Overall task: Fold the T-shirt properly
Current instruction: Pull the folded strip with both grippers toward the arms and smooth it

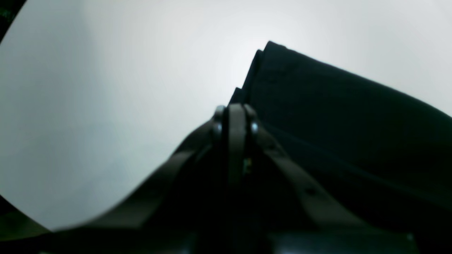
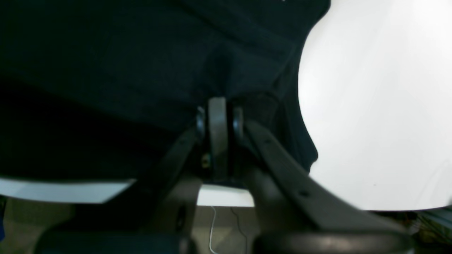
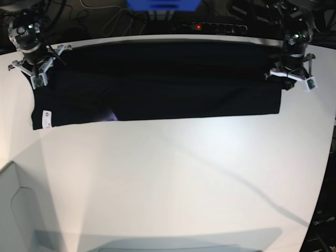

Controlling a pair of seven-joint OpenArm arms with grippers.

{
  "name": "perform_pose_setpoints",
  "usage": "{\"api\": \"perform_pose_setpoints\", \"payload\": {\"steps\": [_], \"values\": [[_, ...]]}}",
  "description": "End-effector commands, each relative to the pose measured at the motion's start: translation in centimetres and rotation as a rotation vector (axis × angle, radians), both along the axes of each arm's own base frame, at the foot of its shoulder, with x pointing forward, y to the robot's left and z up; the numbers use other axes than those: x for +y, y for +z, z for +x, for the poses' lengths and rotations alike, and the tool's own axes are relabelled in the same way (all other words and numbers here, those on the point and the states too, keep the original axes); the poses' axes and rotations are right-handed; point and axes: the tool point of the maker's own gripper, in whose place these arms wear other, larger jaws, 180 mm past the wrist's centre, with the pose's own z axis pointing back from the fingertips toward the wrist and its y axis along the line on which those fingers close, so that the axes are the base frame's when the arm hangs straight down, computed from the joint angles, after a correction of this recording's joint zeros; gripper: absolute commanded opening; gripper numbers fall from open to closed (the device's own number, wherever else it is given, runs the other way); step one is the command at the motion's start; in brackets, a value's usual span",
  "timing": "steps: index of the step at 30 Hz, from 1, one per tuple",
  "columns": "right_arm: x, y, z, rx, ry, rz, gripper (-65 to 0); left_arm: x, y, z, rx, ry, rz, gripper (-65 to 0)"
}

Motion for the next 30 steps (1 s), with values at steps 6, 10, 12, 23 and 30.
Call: {"api": "perform_pose_setpoints", "payload": {"steps": [6,10,12,23,30], "values": [[-0.2,0.4,0.1,-0.007,0.011,-0.014,-65.0,0.8,-1.7,-1.2,0.045,0.025,-0.008,-64.9],[-0.2,-0.2,-0.2,0.010,0.006,-0.005,-65.0,1.0,-2.7,-1.6,0.065,0.038,-0.022,-64.9],[-0.3,-0.7,-0.5,0.023,0.001,0.001,-64.3,1.1,-2.9,-1.7,0.069,0.042,-0.026,-64.8],[-0.8,-0.8,-0.6,0.027,-0.007,-0.006,-34.7,0.9,-2.0,-0.6,0.039,0.032,-0.021,-52.1],[0.0,1.4,0.1,-0.053,-0.034,-0.001,-33.6,0.7,0.3,-0.6,0.003,0.007,0.023,-26.9]]}}
